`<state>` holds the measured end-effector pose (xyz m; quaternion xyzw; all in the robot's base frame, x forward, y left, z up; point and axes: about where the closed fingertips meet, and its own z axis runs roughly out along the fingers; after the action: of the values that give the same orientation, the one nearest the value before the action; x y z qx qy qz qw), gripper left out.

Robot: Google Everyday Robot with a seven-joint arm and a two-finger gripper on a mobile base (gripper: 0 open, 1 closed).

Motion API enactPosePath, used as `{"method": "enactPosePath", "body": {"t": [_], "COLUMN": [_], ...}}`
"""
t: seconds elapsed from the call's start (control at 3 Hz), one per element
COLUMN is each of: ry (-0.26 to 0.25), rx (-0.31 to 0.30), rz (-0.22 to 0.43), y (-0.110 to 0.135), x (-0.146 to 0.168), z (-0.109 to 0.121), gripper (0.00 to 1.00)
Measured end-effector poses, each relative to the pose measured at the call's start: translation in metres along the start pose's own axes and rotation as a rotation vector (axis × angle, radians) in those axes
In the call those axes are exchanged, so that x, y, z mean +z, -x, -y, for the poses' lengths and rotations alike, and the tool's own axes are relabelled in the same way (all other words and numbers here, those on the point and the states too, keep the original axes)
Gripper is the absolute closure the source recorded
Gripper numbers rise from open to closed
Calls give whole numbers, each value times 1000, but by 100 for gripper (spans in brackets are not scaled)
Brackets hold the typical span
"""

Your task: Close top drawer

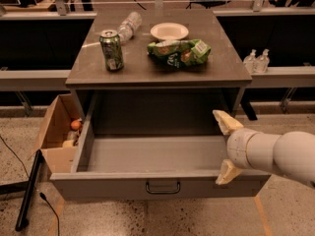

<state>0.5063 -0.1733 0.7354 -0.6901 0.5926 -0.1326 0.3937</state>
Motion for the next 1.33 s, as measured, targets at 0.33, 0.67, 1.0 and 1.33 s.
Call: {"method": "enactPosePath", "body": {"t": [0.33,0.67,1.0,1.33], "ry": [-60,-125,-188,-166], "rx": [-16,-36,-40,-32], "rz": [-20,-43,-57,-63], "y": [-1,-3,-5,-5], "x": [3,5,-1,-12], "z": [15,32,56,60], "gripper": [0,0,19,42]}}
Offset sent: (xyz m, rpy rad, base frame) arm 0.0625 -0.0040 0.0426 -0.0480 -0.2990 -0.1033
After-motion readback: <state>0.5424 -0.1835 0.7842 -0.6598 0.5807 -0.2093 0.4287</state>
